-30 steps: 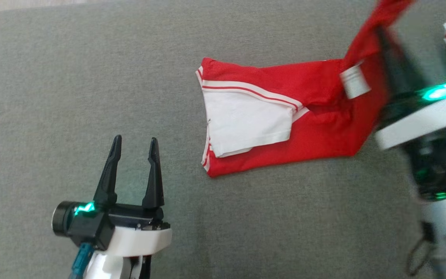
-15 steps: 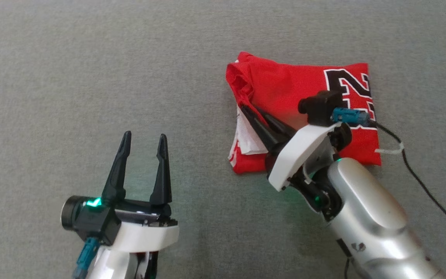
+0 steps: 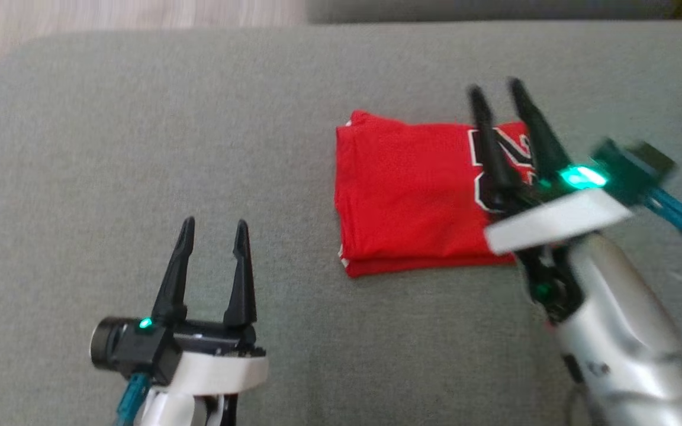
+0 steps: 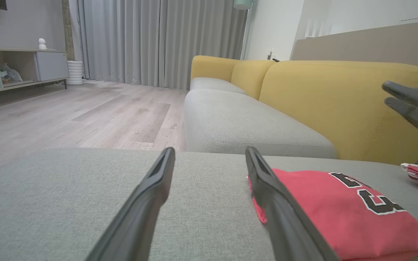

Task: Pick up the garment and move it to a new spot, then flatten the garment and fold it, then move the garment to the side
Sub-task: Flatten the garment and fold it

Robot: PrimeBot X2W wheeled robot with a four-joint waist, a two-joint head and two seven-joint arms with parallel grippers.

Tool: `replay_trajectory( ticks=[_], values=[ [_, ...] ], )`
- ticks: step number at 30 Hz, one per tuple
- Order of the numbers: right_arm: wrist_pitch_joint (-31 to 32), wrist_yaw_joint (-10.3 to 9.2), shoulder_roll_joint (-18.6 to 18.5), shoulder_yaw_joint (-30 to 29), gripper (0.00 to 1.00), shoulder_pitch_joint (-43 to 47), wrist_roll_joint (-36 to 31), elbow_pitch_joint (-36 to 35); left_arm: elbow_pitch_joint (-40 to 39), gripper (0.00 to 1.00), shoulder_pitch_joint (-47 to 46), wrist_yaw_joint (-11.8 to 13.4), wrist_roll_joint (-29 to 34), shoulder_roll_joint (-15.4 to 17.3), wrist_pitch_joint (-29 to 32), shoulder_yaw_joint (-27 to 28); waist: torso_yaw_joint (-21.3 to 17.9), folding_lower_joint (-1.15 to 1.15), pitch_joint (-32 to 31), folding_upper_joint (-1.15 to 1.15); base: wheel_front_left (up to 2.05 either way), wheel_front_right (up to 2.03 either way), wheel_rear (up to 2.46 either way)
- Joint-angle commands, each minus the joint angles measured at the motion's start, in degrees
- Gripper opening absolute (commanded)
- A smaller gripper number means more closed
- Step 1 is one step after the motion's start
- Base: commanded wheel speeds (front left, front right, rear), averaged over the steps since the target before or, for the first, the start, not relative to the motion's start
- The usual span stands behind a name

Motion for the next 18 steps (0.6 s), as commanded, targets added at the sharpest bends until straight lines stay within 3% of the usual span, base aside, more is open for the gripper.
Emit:
replay_trajectory(
  ticks=[1, 7, 18],
  values=[
    [-0.74, -0.04, -0.56, 0.26, 1.00, 1.63, -0.63, -1.69, -1.49, 1.00, 0.07, 0.34, 0.55, -0.10, -0.29, 2.26, -1.72, 0.00, -2.86, 0.00, 0.00, 0.00, 0.00],
    [-2.50, -0.04, -4.33, -4.12, 1.00, 12.13, -5.17, -3.04, -0.56, 1.00, 2.71, 0.92, 1.02, -0.10, -0.29, 3.45, -3.42, 0.00, -8.27, 0.00, 0.00, 0.00, 0.00],
    [-2.55, -0.04, -4.27, -6.08, 1.00, 27.64, -14.94, -6.60, 3.09, 1.00, 9.34, 0.51, 3.03, -0.10, -0.29, 6.55, -4.94, 0.00, -13.91, 0.00, 0.00, 0.00, 0.00]
  ],
)
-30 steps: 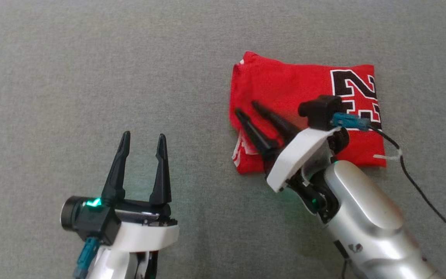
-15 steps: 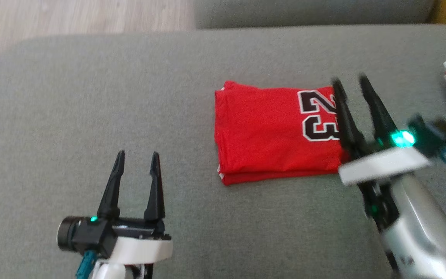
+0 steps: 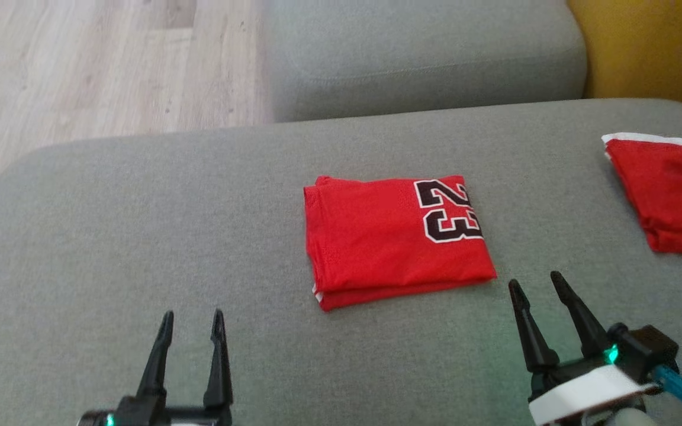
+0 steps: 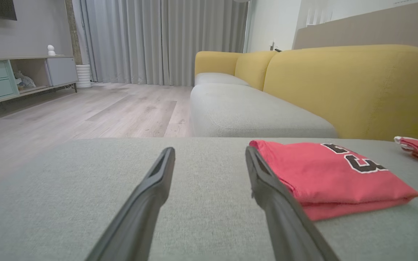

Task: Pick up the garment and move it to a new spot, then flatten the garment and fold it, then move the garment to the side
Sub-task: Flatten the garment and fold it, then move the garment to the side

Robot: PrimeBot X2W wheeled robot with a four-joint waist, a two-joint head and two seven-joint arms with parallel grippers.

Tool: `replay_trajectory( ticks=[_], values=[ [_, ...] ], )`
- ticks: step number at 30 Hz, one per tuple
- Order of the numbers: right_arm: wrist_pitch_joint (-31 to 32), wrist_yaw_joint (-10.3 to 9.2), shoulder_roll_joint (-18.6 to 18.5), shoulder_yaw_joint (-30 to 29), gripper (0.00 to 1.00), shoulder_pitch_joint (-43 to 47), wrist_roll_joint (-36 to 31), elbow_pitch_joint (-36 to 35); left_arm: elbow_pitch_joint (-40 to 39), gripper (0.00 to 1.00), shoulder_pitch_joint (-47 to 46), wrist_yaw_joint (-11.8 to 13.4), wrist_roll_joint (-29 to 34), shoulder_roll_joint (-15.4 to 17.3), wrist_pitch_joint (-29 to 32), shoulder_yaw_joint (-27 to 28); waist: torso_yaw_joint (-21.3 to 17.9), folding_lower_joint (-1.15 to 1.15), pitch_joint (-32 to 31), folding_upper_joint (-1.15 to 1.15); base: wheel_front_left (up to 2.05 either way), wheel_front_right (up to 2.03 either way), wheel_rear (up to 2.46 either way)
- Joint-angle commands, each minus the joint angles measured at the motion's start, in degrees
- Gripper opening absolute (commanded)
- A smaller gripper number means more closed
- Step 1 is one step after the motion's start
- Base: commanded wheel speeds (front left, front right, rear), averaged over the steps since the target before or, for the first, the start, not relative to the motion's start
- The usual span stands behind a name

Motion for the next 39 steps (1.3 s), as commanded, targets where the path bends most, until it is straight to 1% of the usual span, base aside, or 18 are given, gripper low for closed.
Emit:
replay_trajectory(
  ticks=[1, 12, 23, 34, 39],
  values=[
    [-0.62, -0.04, 0.17, 0.12, 1.00, -1.01, -1.20, -1.92, -1.31, 1.00, -0.85, -0.21, 1.08, -0.16, -0.30, 2.38, -0.61, 0.02, -0.90, 0.00, 0.00, 0.00, 0.00],
    [-0.63, -0.04, 3.05, -3.30, 1.00, 1.74, -5.51, -1.88, -0.52, 1.00, 0.65, -0.89, 2.25, -0.16, -0.30, 3.42, -0.44, 0.02, -2.19, 0.00, 0.00, 0.00, 0.00],
    [-0.63, -0.04, 3.74, -4.14, 1.00, 2.31, -8.03, -1.44, -1.00, 1.00, 1.30, -0.45, 2.40, -0.16, -0.30, 3.74, -1.09, 0.02, -2.74, 0.00, 0.00, 0.00, 0.00],
    [-0.63, -0.04, 4.24, -4.21, 1.00, 2.26, -8.46, -0.45, -0.53, 1.00, 1.46, -0.56, 2.29, -0.16, -0.30, 4.17, -2.03, 0.02, -2.63, 0.00, 0.00, 0.00, 0.00],
    [-0.63, -0.04, 4.51, -5.38, 1.00, 1.76, -8.23, 0.82, -0.57, 1.00, 1.04, -0.46, 2.35, -0.16, -0.30, 3.78, -1.96, 0.02, -1.47, 0.00, 0.00, 0.00, 0.00]
  ],
)
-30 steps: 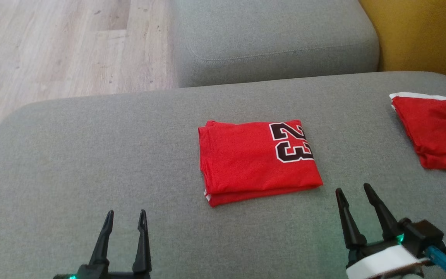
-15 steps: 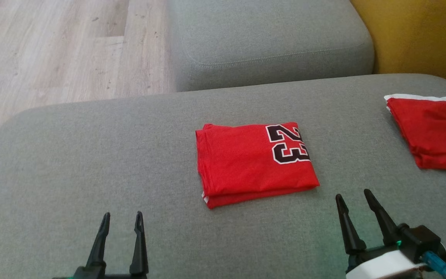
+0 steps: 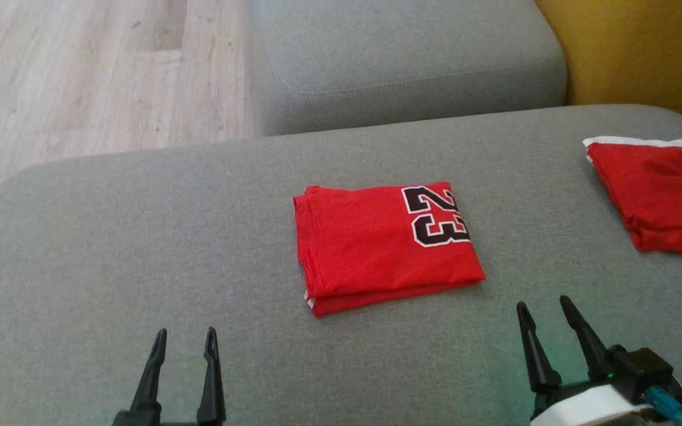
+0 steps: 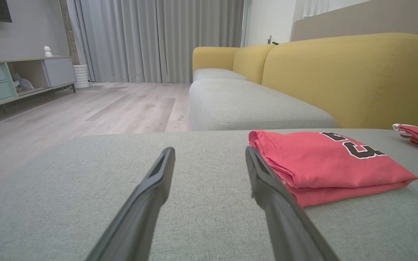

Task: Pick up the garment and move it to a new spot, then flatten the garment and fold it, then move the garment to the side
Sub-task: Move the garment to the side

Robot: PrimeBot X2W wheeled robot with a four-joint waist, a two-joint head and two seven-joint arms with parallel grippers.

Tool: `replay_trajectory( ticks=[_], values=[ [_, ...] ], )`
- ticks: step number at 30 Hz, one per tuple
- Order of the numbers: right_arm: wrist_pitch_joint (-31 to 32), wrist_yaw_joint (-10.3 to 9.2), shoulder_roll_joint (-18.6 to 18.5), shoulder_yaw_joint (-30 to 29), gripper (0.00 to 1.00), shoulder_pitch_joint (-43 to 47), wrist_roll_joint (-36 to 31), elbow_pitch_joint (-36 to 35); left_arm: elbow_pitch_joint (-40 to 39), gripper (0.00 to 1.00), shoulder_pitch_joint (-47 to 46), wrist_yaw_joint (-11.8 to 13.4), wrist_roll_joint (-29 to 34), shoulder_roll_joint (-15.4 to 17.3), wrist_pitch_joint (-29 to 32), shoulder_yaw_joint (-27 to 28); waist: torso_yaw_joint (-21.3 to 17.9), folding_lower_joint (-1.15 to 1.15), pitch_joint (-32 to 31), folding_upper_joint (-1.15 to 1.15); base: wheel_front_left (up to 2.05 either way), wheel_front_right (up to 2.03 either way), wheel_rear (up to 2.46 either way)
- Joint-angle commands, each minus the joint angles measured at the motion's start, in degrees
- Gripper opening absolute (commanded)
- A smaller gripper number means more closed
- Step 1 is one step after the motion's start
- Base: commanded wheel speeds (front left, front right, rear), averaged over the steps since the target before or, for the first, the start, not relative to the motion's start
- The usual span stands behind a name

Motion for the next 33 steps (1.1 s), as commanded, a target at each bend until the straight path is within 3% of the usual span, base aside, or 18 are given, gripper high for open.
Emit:
replay_trajectory(
  ticks=[1, 9, 17, 25, 26, 27, 28, 33],
  values=[
    [-0.63, -0.04, -0.21, 0.83, 1.00, -2.21, 0.00, -0.95, -1.68, 1.00, -2.39, 0.21, 0.27, -0.20, -0.30, 1.52, 0.11, 0.00, 0.59, 0.00, 0.00, 0.00, 0.00],
    [-0.63, -0.04, 0.13, 0.36, 1.00, -10.26, -0.12, 8.11, -2.60, 1.00, -3.97, 0.73, 0.49, -0.20, -0.30, 0.39, 1.29, 0.00, 5.35, 0.00, 0.00, 0.00, 0.00],
    [2.34, -0.04, -0.81, 2.52, 1.00, -29.99, 2.82, 26.48, -1.86, 1.00, -8.26, 0.20, 1.19, -0.20, -0.30, -1.60, 3.67, 0.00, 11.54, 0.00, 0.00, 0.00, 0.00],
    [7.07, -0.04, -1.01, 6.93, 1.00, -37.50, 5.55, 38.07, -1.40, 1.00, -10.46, 0.39, 1.00, -0.20, -0.30, -3.10, 5.94, 0.00, 13.82, 0.00, 0.00, 0.00, 0.00],
    [7.41, -0.04, -0.83, 7.79, 0.82, -37.95, 6.27, 39.03, -1.43, 1.00, -10.59, 0.55, 0.80, -0.20, -0.30, -3.11, 6.04, 0.00, 14.16, 0.00, 0.00, 0.00, 0.00],
    [7.43, -0.04, -0.77, 8.76, 0.50, -38.41, 6.87, 39.69, -1.50, 1.00, -10.73, 0.72, 0.64, -0.20, -0.30, -3.11, 6.06, 0.00, 14.58, 0.00, 0.00, 0.00, 0.00],
    [6.96, -0.04, -0.85, 9.74, 0.00, -38.85, 7.39, 40.04, -1.58, 1.00, -10.86, 0.87, 0.53, -0.20, -0.30, -3.15, 6.04, 0.00, 15.02, 0.00, 0.00, 0.00, 0.00],
    [3.90, -0.04, -3.21, 12.50, 0.00, -41.60, 9.03, 40.63, -2.13, 1.00, -11.80, 1.35, 0.26, -0.20, -0.30, -3.25, 4.85, 0.00, 17.76, 0.00, 0.00, 0.00, 0.00]
  ],
)
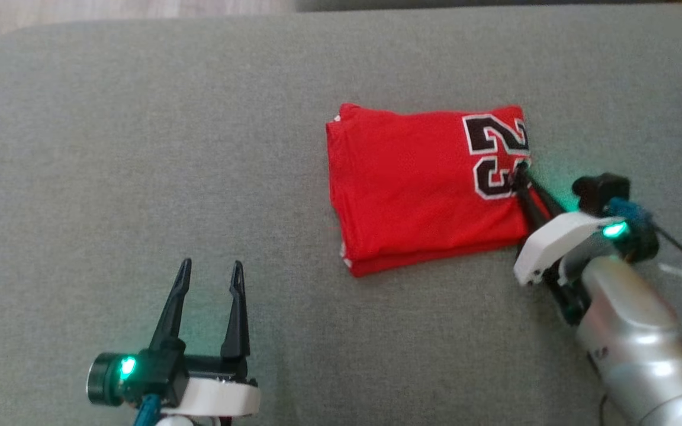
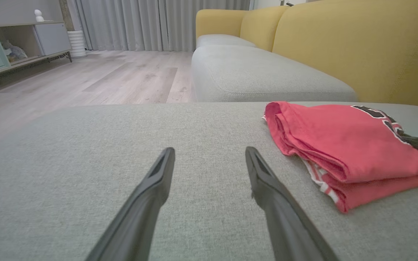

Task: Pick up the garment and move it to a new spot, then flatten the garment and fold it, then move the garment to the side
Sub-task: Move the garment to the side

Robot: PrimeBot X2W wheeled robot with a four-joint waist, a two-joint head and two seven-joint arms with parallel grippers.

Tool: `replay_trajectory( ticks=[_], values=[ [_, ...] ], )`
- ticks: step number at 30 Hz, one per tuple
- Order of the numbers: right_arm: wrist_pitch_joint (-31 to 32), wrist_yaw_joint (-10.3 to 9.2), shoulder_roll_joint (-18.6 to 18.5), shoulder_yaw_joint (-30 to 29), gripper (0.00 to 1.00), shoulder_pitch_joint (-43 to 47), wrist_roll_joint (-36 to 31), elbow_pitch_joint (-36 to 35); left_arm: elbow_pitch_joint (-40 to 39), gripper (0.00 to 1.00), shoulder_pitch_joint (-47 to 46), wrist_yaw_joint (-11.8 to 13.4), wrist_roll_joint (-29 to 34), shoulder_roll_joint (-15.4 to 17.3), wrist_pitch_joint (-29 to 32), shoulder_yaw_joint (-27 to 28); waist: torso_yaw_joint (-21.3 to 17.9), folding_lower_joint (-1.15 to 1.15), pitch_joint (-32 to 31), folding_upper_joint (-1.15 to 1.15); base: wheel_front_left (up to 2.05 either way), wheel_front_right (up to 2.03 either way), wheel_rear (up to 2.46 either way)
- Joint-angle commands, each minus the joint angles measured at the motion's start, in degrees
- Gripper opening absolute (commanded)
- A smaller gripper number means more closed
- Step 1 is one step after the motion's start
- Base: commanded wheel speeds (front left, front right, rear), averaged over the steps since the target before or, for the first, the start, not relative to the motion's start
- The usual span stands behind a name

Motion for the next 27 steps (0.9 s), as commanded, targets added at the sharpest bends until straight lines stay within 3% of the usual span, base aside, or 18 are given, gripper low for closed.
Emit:
replay_trajectory(
  ticks=[1, 8, 13, 19, 25, 26, 27],
  values=[
    [-1.02, -0.05, -1.69, 1.14, 0.00, -1.70, 0.05, -0.69, -2.05, 1.00, -2.32, 0.30, -0.14, -0.13, -0.29, 1.63, -1.09, 0.00, 1.61, 0.00, 0.00, 0.00, 0.00],
    [-3.06, -0.05, -10.12, 0.08, 0.00, -6.39, -1.33, -4.64, -2.62, 1.00, -4.77, -0.03, 0.66, -0.13, -0.29, 1.53, -4.96, 0.00, 6.07, 0.00, 0.00, 0.00, 0.00],
    [-1.73, -0.05, -17.56, -3.95, 0.00, -7.56, -4.71, -10.29, -2.82, 1.00, -6.68, -0.27, 0.96, -0.13, -0.29, 1.53, -8.03, 0.00, 9.08, 0.00, 0.00, 0.00, 0.00],
    [3.27, -0.05, -23.65, -14.23, 0.00, -5.48, -8.68, -22.36, -2.75, 1.00, -8.73, -0.62, 1.04, -0.13, -0.29, 1.55, -11.17, 0.00, 12.38, 0.00, 0.00, 0.00, 0.00],
    [12.10, -0.05, -25.13, -27.64, 0.00, -0.39, -12.53, -35.88, -2.58, 1.00, -11.58, -1.08, 1.43, -0.13, -0.29, 0.90, -12.11, 0.00, 15.81, 0.00, 0.00, 0.00, 0.00],
    [13.79, -0.05, -24.83, -29.86, 0.15, 0.59, -13.28, -37.70, -2.53, 1.00, -12.05, -1.15, 1.45, -0.13, -0.29, 0.80, -12.02, 0.00, 16.25, 0.00, 0.00, 0.00, 0.00],
    [15.28, -0.05, -24.38, -31.80, 0.95, 1.59, -14.00, -39.47, -2.41, 1.00, -12.50, -1.24, 1.41, -0.13, -0.29, 0.68, -11.84, 0.00, 16.56, 0.00, 0.00, 0.00, 0.00]
  ],
)
